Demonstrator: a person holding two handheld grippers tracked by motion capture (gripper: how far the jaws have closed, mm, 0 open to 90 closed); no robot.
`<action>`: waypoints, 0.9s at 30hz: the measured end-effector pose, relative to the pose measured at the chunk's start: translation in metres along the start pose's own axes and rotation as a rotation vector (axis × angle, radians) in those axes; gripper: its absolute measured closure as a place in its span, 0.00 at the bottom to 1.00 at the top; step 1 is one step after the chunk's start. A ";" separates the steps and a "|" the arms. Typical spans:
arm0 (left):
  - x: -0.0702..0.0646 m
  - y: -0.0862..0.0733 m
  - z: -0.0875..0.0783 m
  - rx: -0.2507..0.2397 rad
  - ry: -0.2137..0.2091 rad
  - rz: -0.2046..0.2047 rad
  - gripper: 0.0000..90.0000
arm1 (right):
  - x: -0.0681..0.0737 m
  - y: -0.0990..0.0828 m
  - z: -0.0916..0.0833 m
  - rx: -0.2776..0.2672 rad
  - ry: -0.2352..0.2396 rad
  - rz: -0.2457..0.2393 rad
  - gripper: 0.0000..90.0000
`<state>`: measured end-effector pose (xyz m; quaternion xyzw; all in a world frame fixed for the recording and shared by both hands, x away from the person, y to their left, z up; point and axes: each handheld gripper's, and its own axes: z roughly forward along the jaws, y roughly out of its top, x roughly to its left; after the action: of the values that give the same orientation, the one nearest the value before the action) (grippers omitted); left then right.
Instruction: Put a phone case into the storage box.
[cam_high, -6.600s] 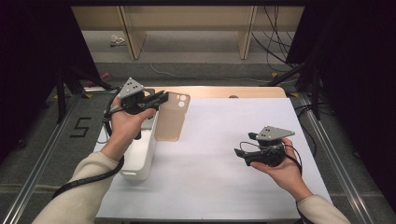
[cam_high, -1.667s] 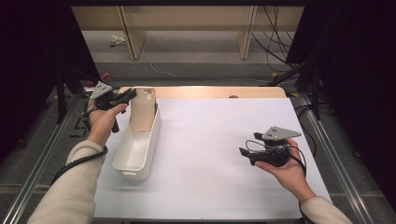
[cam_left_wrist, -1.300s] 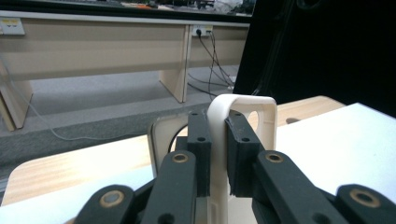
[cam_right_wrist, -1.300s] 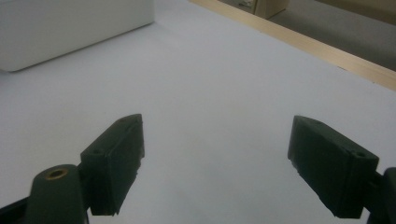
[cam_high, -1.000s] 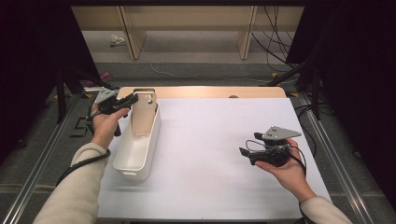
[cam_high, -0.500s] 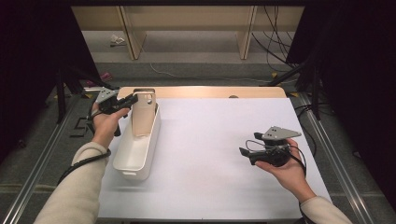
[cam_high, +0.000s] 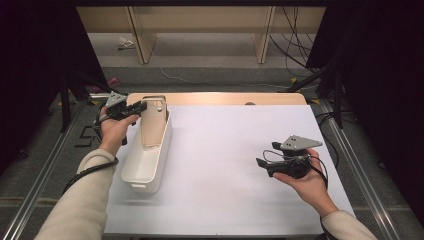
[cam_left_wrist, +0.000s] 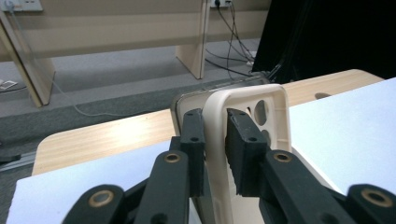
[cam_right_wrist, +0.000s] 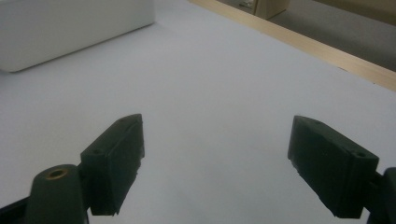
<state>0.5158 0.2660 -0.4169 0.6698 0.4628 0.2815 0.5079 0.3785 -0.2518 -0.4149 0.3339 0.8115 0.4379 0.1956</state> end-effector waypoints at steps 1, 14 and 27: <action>0.000 0.000 0.000 0.009 0.005 0.005 0.85 | 0.000 0.000 0.000 -0.001 0.000 0.000 0.22; -0.006 0.007 0.008 0.111 0.099 0.088 0.72 | 0.000 0.000 0.000 0.000 0.001 0.001 0.22; -0.011 0.015 0.002 0.121 0.121 0.100 0.49 | 0.000 0.000 0.000 0.001 0.002 0.001 0.22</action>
<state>0.5183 0.2537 -0.4023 0.7032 0.4748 0.3180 0.4229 0.3787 -0.2515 -0.4151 0.3340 0.8116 0.4381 0.1946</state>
